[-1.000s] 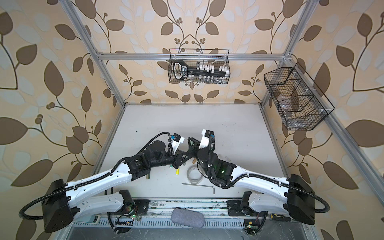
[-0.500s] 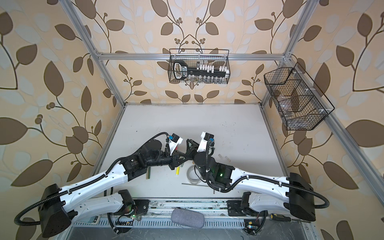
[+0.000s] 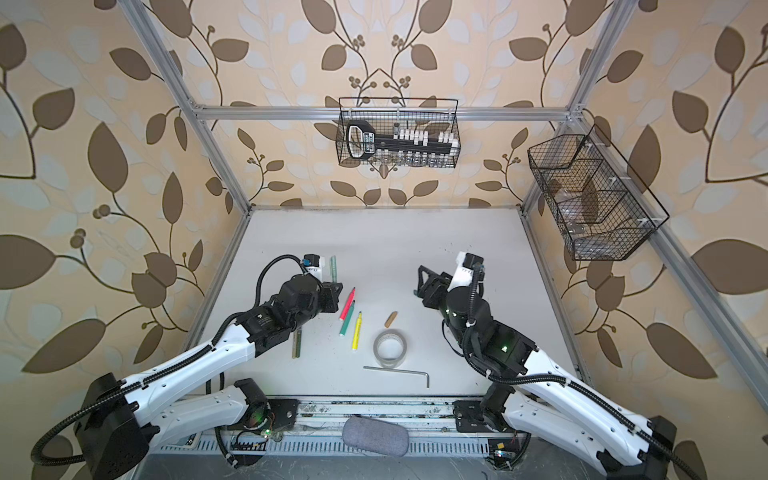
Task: Insert the pens into the pen caps
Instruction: 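Open the right gripper and withdraw it from the capped pen, then lower the capped pen with the left gripper and lay it on the table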
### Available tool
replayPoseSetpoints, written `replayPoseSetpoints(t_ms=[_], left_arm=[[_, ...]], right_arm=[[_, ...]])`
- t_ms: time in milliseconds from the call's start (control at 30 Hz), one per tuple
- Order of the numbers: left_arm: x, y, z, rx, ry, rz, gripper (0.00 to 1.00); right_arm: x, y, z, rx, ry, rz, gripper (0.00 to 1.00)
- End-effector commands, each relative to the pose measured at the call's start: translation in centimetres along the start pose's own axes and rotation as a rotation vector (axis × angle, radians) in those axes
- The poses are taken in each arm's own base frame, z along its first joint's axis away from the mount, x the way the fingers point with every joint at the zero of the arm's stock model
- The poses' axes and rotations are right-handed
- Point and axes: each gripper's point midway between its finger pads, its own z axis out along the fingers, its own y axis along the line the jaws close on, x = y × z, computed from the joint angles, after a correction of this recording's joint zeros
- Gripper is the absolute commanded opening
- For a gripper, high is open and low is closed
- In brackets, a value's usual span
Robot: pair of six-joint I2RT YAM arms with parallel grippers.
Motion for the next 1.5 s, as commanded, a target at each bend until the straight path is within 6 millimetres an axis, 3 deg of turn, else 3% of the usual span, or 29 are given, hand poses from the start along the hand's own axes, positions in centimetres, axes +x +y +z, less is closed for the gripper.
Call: replayPoseSetpoints(t_ms=[0, 200, 267, 400, 633, 967, 1267, 1467], left_arm=[[1.4, 3.7, 1.2, -0.143, 0.021, -0.078, 0.0], [2.2, 5.9, 2.8, -0.209, 0.088, -0.113, 0.0], [2.6, 6.9, 3.1, -0.247, 0.1, -0.116, 0.0], [3.4, 8.8, 4.2, -0.326, 0.122, -0.151, 0.0], [4.3, 10.2, 5.5, -0.356, 0.148, -0.203, 0.0], [6.9, 11.7, 8.8, -0.401, 0.255, -0.196, 0.0], [7.0, 10.7, 9.1, -0.338, 0.282, -0.202, 0.0], [6.5, 10.3, 8.6, -0.318, 0.273, -0.19, 0.26]], right_arm=[[1.8, -6.9, 1.1, 0.203, 0.055, -0.112, 0.71], [2.1, -16.7, 3.1, 0.436, 0.041, -0.062, 0.69], [2.2, -19.1, 3.3, 0.501, 0.042, -0.043, 0.67], [1.4, -21.8, 3.2, 0.623, -0.024, -0.043, 0.7], [1.0, -24.9, 2.8, 0.771, -0.086, -0.084, 0.74], [1.2, -25.0, 2.5, 0.741, -0.111, -0.056, 0.76], [1.2, -25.0, 2.8, 0.74, -0.102, -0.061, 0.76], [1.3, -25.1, 2.8, 0.74, -0.101, -0.06, 0.76]])
